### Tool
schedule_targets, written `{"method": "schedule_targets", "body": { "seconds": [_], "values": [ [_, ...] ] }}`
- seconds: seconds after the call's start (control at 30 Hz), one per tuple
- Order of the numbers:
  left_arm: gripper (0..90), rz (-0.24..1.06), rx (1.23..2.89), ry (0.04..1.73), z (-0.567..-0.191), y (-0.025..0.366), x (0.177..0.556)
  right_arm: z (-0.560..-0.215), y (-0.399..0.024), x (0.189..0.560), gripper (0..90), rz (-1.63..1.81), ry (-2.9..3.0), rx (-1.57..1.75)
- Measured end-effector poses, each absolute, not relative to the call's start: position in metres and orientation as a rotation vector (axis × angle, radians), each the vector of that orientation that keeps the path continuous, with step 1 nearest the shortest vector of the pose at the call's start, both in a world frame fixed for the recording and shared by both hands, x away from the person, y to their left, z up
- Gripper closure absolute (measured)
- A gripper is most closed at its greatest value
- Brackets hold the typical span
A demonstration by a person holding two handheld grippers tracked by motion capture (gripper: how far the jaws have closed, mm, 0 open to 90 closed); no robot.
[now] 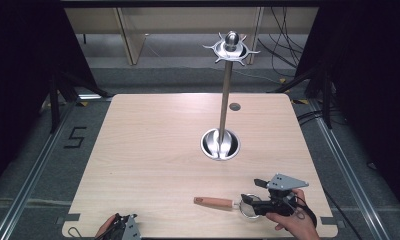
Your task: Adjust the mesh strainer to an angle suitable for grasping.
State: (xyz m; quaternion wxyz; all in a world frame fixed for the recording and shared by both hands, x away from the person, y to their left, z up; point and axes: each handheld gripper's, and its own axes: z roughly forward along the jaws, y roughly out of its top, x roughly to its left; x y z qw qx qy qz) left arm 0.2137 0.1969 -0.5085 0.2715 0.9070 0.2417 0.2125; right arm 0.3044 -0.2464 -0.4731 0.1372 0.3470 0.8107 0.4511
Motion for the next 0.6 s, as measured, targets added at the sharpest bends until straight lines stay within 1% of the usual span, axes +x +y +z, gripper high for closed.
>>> {"method": "schedule_targets", "body": {
  "seconds": [0.17, 0.37, 0.43, 0.6],
  "values": [
    [16.8, 0.576, 2.447, 0.655, -0.5081, 0.197, 0.2136, -0.4736, -0.2454, 0.3027, 28.6, 1.33, 2.348, 1.067],
    [16.8, 0.576, 2.448, 0.655, -0.5081, 0.1968, 0.2136, -0.4766, -0.2443, 0.3056, 28.7, 1.297, 2.374, 1.024],
    [16.8, 0.555, 2.445, 0.645, -0.5093, 0.1966, 0.2145, -0.4772, -0.2432, 0.3072, 28.7, 1.303, 2.376, 0.993],
    [16.8, 0.556, 2.452, 0.651, -0.5095, 0.1963, 0.2144, -0.4742, -0.237, 0.3034, 29.1, 1.27, 2.423, 1.007]
  ]
}}
